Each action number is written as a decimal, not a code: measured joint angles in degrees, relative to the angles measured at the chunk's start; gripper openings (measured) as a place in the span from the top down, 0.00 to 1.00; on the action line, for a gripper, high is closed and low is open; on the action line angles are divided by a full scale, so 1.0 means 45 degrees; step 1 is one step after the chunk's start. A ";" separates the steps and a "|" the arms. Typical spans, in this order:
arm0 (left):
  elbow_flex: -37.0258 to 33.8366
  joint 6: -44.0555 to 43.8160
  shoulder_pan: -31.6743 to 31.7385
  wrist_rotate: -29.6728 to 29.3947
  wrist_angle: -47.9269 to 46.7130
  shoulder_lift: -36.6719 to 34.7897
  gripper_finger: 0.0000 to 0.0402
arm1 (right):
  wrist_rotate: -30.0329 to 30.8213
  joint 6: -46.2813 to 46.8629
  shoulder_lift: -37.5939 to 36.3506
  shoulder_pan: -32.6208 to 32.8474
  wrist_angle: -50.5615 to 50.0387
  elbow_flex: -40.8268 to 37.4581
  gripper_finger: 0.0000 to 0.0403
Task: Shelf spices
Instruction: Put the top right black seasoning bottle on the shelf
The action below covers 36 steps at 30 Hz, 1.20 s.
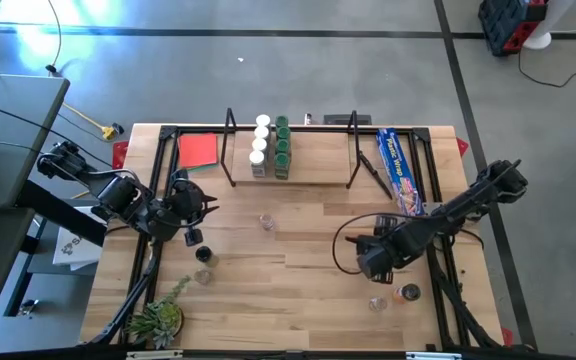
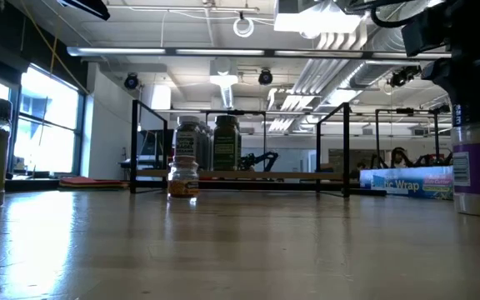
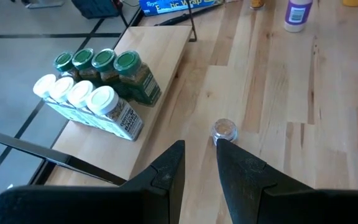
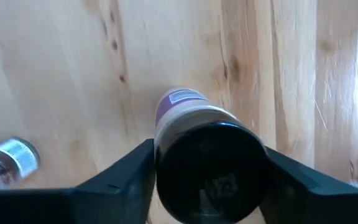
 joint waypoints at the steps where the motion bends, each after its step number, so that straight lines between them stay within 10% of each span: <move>1: 0.0000 0.0005 0.0000 -0.0001 0.0001 0.0000 0.78 | 0.0039 -0.0140 -0.0003 -0.0080 0.0236 0.0008 0.50; 8: 0.0000 0.0428 0.0002 -0.0815 0.0015 0.0000 0.78 | -0.0717 0.0286 0.0024 -0.1895 0.0629 0.1197 0.52; 15: -0.0003 0.0837 0.0460 -0.1220 0.0409 0.0000 0.78 | 0.0044 -0.3446 0.0622 -0.5624 -0.0316 0.5977 0.52; 29: -0.0005 0.4871 0.2525 0.0420 0.3038 0.0000 0.78 | -0.2121 -0.9913 0.8261 -1.3503 -0.3879 1.7227 0.52; 36: -0.0005 0.5048 0.3058 0.0596 0.3383 0.0000 0.78 | -0.2940 -1.0863 0.9347 -1.5160 -0.3062 1.6015 0.52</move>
